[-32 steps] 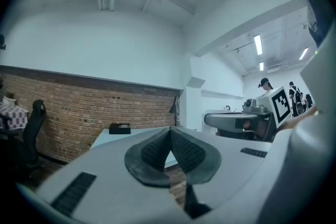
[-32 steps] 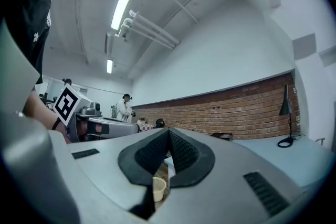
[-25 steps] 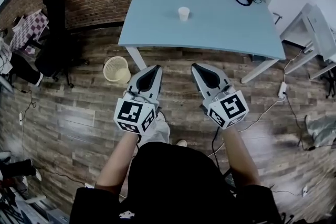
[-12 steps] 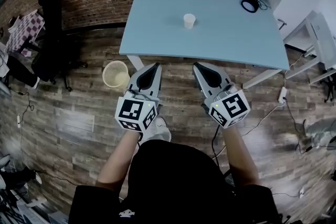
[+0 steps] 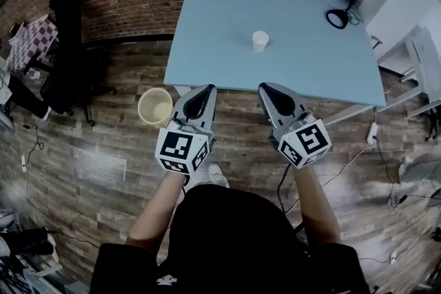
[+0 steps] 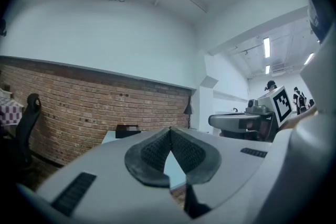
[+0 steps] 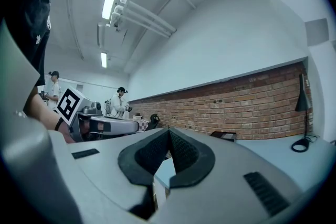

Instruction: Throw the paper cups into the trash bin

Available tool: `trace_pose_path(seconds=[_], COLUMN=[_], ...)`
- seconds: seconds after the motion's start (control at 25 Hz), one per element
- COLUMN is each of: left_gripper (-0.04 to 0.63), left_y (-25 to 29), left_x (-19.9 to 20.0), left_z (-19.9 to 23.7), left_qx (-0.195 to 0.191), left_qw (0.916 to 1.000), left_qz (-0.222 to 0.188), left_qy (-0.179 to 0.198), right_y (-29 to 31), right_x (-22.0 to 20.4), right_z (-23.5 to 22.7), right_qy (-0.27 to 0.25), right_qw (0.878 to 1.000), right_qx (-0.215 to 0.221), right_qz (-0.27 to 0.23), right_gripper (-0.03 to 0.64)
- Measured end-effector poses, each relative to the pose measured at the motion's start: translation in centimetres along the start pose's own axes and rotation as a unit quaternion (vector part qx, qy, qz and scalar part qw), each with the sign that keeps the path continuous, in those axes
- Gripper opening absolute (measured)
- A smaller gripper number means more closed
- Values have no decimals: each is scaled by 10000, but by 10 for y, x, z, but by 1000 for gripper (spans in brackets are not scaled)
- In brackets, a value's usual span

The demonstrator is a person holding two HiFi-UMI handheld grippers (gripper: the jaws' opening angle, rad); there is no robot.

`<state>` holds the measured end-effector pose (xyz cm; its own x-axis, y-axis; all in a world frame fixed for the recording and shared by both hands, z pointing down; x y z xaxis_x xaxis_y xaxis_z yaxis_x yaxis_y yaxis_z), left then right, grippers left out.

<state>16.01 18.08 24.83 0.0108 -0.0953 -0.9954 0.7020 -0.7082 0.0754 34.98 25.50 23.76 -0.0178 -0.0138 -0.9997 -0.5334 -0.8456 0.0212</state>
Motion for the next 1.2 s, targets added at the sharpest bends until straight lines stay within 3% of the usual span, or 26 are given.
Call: trace_pose_path(seconds=[0.68,1.2], left_gripper=[5,5], left_y=[46,84], left_x=[-18,-28], left_z=[80,97], left_qx=[-203,160], left_qw=[9995,9988], left_qz=[178,367], left_qy=[-139,-290], right_y=[77,98], right_x=[-35,-52], right_z=[-31,-119], right_qy=[152,284], right_qw=[9976,9921], right_qx=[-251,-55], right_qz=[628,1224], right_gripper=[-5,-5])
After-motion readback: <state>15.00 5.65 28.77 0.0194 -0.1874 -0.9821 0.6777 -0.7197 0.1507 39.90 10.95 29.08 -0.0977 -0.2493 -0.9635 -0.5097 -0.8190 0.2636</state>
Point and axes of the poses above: the fingertips, and each gripper's own axes: y forward along the fingers, z to its left, x out of its top, the point moved 8 cm from there along -y, backward along the fingers, and after that the axes turned 12 degrees about x, right-handed, at the moved point
